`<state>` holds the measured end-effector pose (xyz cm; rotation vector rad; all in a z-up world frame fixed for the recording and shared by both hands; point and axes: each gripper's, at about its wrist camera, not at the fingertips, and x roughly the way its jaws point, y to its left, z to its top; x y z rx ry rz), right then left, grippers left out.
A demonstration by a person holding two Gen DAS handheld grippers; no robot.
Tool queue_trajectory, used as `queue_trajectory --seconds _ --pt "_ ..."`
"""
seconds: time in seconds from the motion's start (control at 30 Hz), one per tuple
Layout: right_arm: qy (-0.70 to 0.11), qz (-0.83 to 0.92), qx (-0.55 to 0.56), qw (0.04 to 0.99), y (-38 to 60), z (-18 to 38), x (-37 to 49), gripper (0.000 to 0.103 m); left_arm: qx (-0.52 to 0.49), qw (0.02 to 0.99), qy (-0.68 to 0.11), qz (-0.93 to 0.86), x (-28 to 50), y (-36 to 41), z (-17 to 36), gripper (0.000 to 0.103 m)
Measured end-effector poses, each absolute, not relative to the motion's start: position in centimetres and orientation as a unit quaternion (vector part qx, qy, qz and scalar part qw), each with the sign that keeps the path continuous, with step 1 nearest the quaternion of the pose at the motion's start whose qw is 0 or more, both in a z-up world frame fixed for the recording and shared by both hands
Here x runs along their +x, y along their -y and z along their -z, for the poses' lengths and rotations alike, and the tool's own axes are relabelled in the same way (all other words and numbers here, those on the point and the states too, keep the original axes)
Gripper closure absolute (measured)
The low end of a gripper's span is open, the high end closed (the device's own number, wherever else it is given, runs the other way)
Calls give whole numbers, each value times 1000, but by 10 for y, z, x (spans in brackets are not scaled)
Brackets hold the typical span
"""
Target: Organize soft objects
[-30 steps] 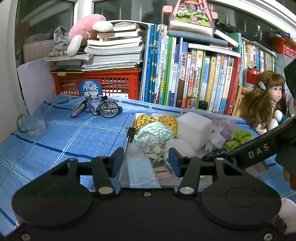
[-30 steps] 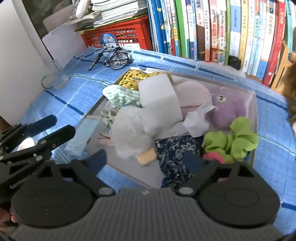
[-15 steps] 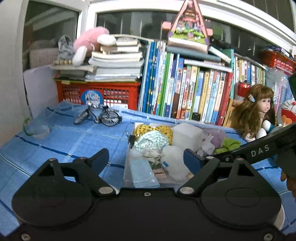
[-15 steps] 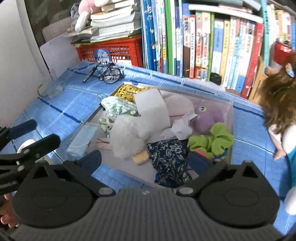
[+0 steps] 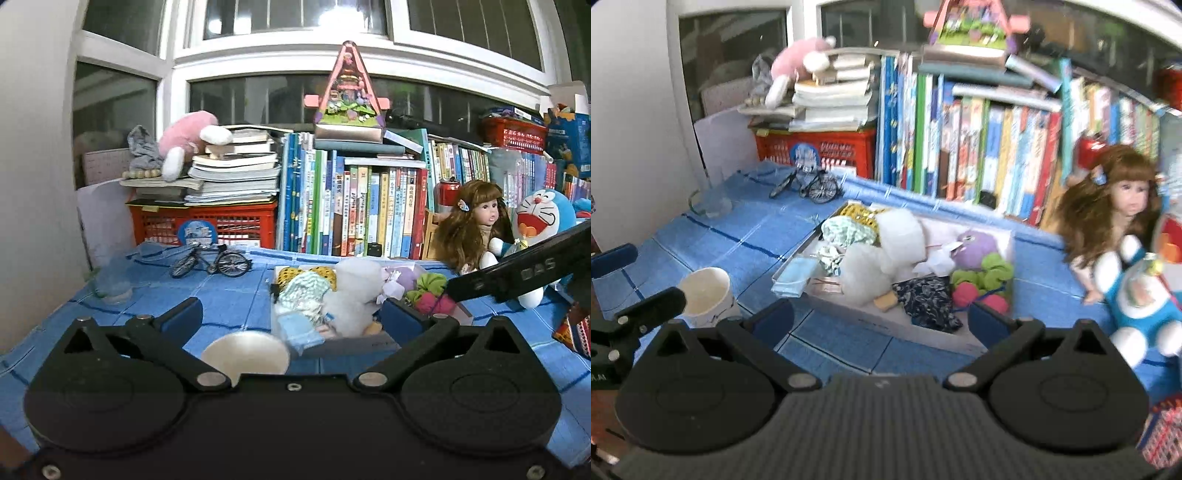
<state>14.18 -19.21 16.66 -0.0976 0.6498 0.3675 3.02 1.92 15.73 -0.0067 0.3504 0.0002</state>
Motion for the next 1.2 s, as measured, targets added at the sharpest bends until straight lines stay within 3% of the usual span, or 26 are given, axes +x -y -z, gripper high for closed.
queue_trajectory --seconds 0.3,0.57,0.73,1.2 --pt "-299 -129 -22 945 208 -135 69 0 -23 976 -217 14 -17 -36 -122 0" --pt "-287 -40 3 957 214 -71 35 0 -13 969 -242 55 -6 -29 -66 0" --pt "-286 -24 -17 958 207 -45 30 0 -57 966 -244 54 9 -35 -42 0" --pt "-281 -18 -18 959 200 -13 37 0 10 962 -273 30 27 -13 -5 0"
